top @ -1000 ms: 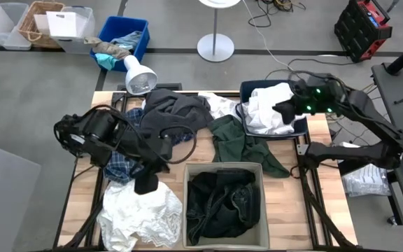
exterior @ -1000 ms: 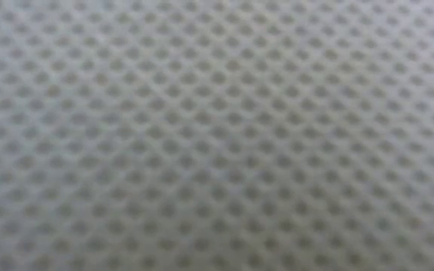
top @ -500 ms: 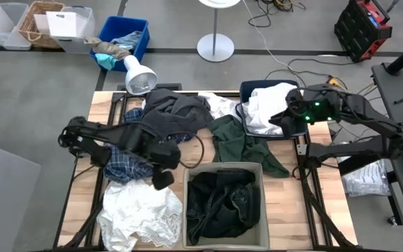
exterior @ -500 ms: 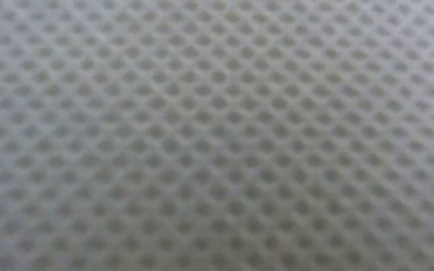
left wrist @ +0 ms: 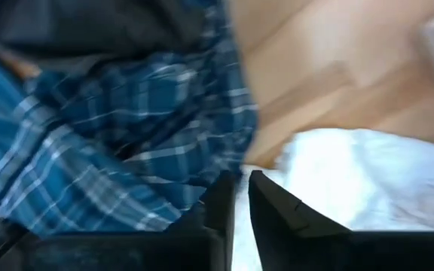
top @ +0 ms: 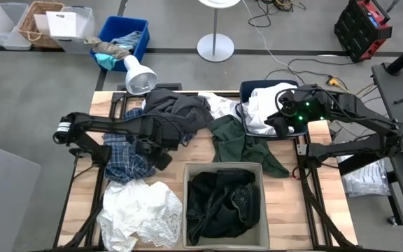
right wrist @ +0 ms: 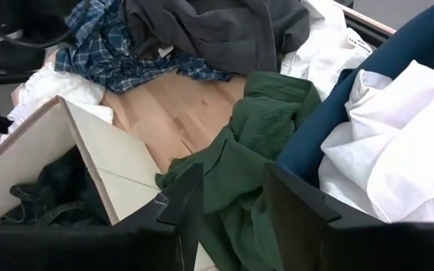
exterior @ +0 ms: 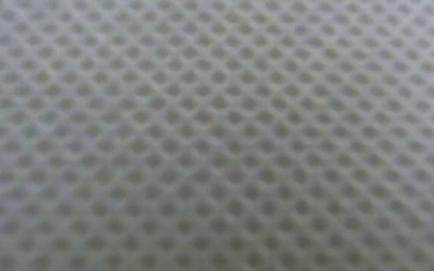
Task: Sort clothes
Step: Put the blue checkered polo shirt into the brown laundry organizer
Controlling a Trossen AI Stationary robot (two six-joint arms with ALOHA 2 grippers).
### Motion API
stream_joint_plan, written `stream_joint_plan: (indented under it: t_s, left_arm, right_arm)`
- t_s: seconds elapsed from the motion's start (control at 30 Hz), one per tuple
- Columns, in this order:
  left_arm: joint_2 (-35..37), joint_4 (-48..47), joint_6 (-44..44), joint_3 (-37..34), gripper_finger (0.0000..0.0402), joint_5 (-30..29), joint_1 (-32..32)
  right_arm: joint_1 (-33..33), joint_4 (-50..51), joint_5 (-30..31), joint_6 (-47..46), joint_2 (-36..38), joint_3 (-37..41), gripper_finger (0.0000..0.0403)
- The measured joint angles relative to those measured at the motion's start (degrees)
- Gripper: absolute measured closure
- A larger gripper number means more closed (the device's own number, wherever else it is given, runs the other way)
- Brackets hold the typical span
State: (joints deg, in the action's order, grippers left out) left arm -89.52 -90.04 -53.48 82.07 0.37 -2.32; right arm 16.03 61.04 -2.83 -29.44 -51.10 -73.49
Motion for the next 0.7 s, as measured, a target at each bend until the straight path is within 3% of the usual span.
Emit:
stream_joint_plan:
  t_s: [0.2,0.37,0.7]
  left_arm:
    - [2.72,0.1,0.81,-8.59,0.0317,-0.71,2.67]
    - [3.3,0.07,3.35,-14.79,0.0242,-5.65,4.06]
    - [2.61,10.59,11.43,-20.15,0.0096,-10.34,5.27]
  right_arm:
    - [-0.02,-0.01,0.4,-0.16,-0.12,0.0,0.027]
    - [-0.02,-0.03,1.31,-0.19,-0.12,0.0,0.0274]
    - [-0.02,-0.38,1.49,-0.81,-0.12,0.04,0.0267]
